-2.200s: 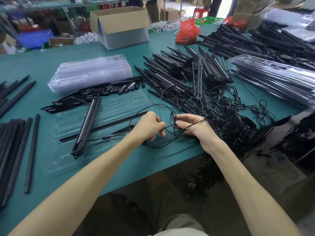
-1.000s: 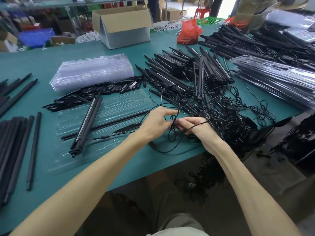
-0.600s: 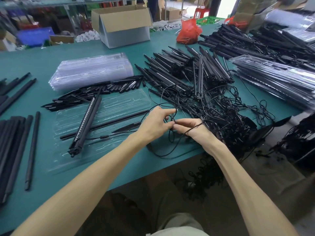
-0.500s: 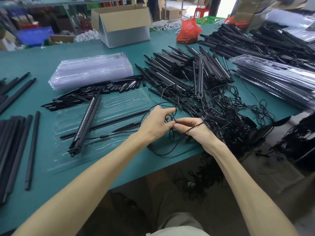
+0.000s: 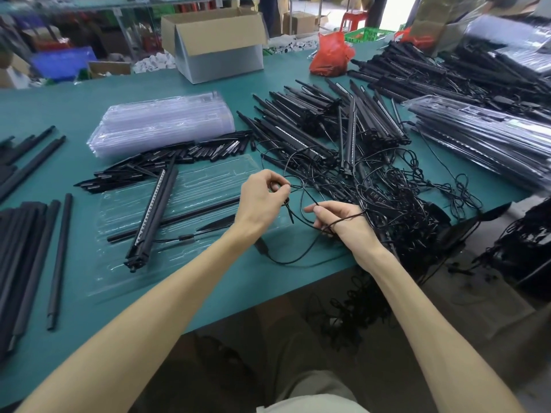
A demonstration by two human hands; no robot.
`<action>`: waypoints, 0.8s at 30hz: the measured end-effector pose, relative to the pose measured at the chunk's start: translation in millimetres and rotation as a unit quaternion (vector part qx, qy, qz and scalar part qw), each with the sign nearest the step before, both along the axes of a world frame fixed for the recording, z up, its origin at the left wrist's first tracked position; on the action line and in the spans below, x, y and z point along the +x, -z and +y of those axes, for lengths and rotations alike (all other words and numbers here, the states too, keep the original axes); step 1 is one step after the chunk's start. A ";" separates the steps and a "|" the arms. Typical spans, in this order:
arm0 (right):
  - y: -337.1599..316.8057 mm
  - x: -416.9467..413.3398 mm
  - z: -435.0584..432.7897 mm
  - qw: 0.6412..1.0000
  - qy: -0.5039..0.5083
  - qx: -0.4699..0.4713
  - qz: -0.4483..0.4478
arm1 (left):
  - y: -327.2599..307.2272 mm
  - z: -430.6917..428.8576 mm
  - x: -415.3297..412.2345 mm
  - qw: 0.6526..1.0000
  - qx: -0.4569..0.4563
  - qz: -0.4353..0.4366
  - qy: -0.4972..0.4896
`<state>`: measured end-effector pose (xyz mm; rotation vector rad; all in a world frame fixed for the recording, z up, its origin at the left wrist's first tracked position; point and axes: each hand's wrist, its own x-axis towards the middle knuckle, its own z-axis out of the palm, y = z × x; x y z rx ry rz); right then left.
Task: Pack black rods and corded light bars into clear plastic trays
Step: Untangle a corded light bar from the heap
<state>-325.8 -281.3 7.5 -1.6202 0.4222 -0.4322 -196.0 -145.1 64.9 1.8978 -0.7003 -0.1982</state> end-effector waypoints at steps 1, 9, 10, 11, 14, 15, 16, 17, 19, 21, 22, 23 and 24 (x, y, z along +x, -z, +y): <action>0.0 0.4 0.0 1.000 0.003 0.005 -0.002 | -0.1 -0.4 0.7 1.000 0.008 0.001 0.001; 0.4 -0.1 0.4 1.000 -0.005 0.009 0.007 | -7.1 6.6 7.5 0.998 0.042 0.033 0.038; 0.2 0.6 0.6 1.000 -0.004 0.009 0.010 | -8.6 7.9 9.3 0.996 0.057 0.045 0.052; -0.2 1.2 1.0 1.000 -0.004 0.008 0.013 | -10.6 9.2 11.1 0.992 0.079 0.059 0.073; -1.8 1.8 2.7 1.000 -0.012 0.007 0.023 | -16.9 12.9 15.3 0.971 0.159 0.095 0.151; -2.3 1.8 3.1 1.000 -0.013 0.009 0.025 | -18.7 13.3 16.8 0.966 0.176 0.097 0.165; -2.8 1.5 3.5 1.000 -0.014 0.011 0.026 | -20.7 14.0 18.4 0.963 0.188 0.094 0.169; -3.3 1.5 3.9 0.999 -0.014 0.011 0.028 | -22.7 15.3 20.4 0.962 0.200 0.083 0.169; -3.6 0.9 4.0 0.999 -0.015 0.010 0.027 | -27.0 19.6 26.9 0.953 0.246 0.016 0.176; -3.3 -0.1 3.3 0.999 -0.019 0.011 0.025 | -31.5 27.8 33.5 0.937 0.292 -0.075 0.176; -3.4 -0.6 3.0 0.999 -0.020 0.012 0.025 | -33.6 33.5 36.7 0.933 0.297 -0.108 0.172; -3.5 -0.7 2.8 0.999 -0.020 0.013 0.025 | -35.1 39.5 40.2 0.930 0.297 -0.130 0.173; -3.6 -0.8 2.6 0.999 -0.020 0.014 0.026 | -36.3 45.9 43.3 0.924 0.303 -0.148 0.181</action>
